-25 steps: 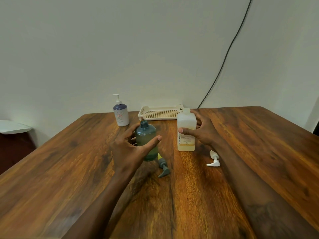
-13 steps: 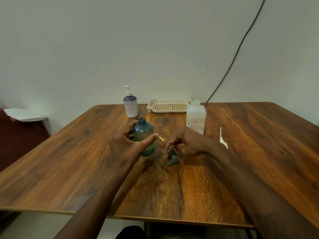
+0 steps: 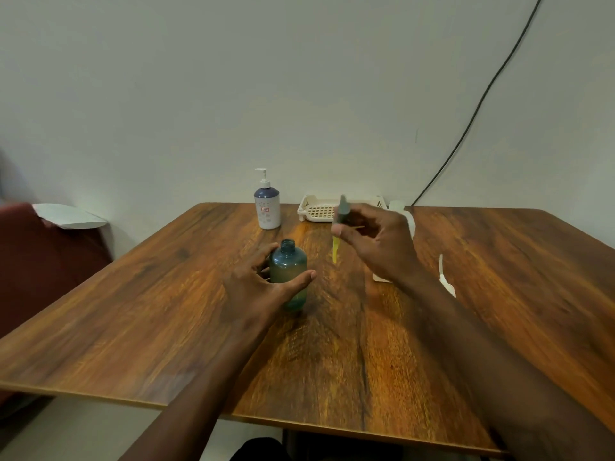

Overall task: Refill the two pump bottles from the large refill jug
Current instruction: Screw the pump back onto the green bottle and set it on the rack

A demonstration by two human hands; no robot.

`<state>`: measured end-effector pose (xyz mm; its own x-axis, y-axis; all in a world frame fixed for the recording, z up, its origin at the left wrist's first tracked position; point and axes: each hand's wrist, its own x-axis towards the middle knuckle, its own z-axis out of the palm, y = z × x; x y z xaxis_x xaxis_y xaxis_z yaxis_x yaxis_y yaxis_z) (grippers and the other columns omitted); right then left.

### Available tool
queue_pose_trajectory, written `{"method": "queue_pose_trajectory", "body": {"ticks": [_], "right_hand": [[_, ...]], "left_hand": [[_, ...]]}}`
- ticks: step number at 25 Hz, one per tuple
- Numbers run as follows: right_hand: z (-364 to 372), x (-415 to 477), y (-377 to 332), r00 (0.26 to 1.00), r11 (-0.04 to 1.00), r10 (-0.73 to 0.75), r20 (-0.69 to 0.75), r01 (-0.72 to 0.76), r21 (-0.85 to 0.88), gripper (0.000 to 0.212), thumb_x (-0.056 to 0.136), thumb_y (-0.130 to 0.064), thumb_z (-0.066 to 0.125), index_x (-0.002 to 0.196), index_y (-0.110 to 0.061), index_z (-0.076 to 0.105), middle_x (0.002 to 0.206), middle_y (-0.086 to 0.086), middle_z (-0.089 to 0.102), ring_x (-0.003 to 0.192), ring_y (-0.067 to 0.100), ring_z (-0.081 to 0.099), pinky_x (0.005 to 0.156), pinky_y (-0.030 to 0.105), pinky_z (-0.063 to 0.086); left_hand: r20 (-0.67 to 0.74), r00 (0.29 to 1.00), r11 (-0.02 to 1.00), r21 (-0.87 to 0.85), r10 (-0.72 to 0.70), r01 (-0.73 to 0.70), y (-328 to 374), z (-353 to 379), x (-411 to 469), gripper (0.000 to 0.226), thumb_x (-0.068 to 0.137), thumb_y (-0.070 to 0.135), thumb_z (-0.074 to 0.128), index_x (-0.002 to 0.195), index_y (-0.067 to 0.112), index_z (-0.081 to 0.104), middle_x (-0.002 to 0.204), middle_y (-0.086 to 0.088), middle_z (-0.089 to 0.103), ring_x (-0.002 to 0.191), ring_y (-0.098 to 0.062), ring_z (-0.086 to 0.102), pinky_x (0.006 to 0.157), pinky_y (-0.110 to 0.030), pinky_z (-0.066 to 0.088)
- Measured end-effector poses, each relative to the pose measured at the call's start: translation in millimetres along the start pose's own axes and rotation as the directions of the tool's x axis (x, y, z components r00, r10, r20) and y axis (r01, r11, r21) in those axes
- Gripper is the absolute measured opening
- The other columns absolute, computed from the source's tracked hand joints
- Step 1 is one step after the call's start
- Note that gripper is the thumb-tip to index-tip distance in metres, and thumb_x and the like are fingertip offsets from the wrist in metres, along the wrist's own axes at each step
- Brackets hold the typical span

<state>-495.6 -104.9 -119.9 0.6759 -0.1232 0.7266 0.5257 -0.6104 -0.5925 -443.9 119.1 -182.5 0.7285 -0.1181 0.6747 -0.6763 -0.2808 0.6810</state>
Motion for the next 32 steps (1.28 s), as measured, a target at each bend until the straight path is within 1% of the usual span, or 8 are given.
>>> {"method": "queue_pose_trajectory", "body": {"ticks": [4,7,12,18,21,24,27,32], "right_hand": [[-11.5,16.5,-24.6,0.954,0.958,0.11,-0.279,-0.027,0.286,0.029,0.094,-0.015,0.073,0.121,-0.005,0.07,0.113,0.004,0.075,0.107,0.019,0.073,0.091,0.038,0.061],[-18.6,21.6,-35.3,0.944,0.933,0.1,-0.315,0.021,0.36,0.022,0.095,-0.014,0.072,0.116,-0.013,0.07,0.112,0.002,0.075,0.107,0.021,0.073,0.092,0.045,0.061],[-15.7,18.1,-41.2,0.951,0.921,0.117,-0.287,0.005,0.39,0.022,0.094,-0.014,0.073,0.116,-0.018,0.07,0.113,0.0,0.075,0.109,0.019,0.073,0.094,0.046,0.061],[-10.6,10.8,-37.5,0.992,0.921,0.125,0.021,-0.123,0.37,0.03,0.09,-0.007,0.075,0.12,-0.008,0.07,0.111,0.006,0.077,0.106,0.019,0.074,0.088,0.041,0.063],[-5.5,7.7,-36.8,0.972,0.923,0.139,0.19,-0.197,0.33,0.036,0.094,-0.007,0.071,0.129,-0.011,0.066,0.116,0.002,0.076,0.112,0.013,0.072,0.092,0.032,0.06],[-7.8,8.0,-37.7,0.942,0.928,0.135,0.306,-0.228,0.293,0.037,0.098,-0.008,0.065,0.134,-0.016,0.061,0.123,-0.002,0.074,0.118,0.008,0.068,0.096,0.026,0.057],[-10.9,5.0,-39.7,0.932,0.93,0.147,0.33,-0.244,0.276,0.039,0.096,-0.01,0.068,0.134,-0.018,0.06,0.122,-0.006,0.073,0.118,0.006,0.068,0.094,0.024,0.057],[-19.7,8.3,-50.9,0.943,0.968,0.194,0.272,-0.23,0.104,0.051,0.075,-0.026,0.09,0.122,-0.018,0.07,0.107,-0.007,0.076,0.1,0.006,0.074,0.087,0.026,0.062]], "left_hand": [[0.042,0.999,0.999,-0.017,-0.032,0.033,2.2,7.8,-0.7,0.088,0.064,0.059,0.091,0.139,0.022,0.063,0.134,0.004,0.069,0.116,-0.007,0.068,0.089,-0.017,0.059],[0.073,0.997,0.999,0.004,-0.038,0.038,5.3,12.0,-1.2,0.094,0.062,0.074,0.085,0.139,0.026,0.062,0.135,0.008,0.068,0.115,-0.006,0.068,0.088,-0.022,0.061],[0.05,0.999,1.0,-0.01,0.0,0.001,19.7,19.1,-2.9,0.084,0.063,0.061,0.089,0.134,0.023,0.066,0.129,0.014,0.067,0.108,-0.001,0.067,0.085,-0.01,0.056],[0.023,0.999,0.999,-0.035,0.032,-0.032,39.5,19.9,-4.4,0.082,0.063,0.064,0.089,0.133,0.027,0.067,0.122,0.021,0.068,0.1,0.013,0.065,0.081,-0.011,0.057],[0.007,0.997,0.996,-0.049,0.073,-0.073,54.1,18.7,-3.7,0.072,0.066,0.057,0.091,0.128,0.039,0.06,0.108,0.039,0.06,0.095,0.022,0.062,0.074,-0.006,0.054],[0.017,0.994,0.993,-0.052,0.106,-0.105,59.3,18.8,-2.0,0.072,0.069,0.058,0.09,0.132,0.037,0.063,0.108,0.034,0.065,0.096,0.017,0.066,0.074,-0.009,0.056],[0.014,0.995,0.993,-0.057,0.101,-0.1,60.2,18.5,-1.1,0.079,0.068,0.061,0.089,0.136,0.027,0.068,0.113,0.018,0.073,0.097,0.011,0.069,0.074,-0.013,0.059],[0.033,0.992,0.991,-0.065,0.118,-0.116,69.3,20.7,-2.7,0.06,0.069,0.053,0.091,0.123,0.038,0.067,0.101,0.03,0.068,0.093,0.013,0.068,0.073,-0.012,0.058]]}}
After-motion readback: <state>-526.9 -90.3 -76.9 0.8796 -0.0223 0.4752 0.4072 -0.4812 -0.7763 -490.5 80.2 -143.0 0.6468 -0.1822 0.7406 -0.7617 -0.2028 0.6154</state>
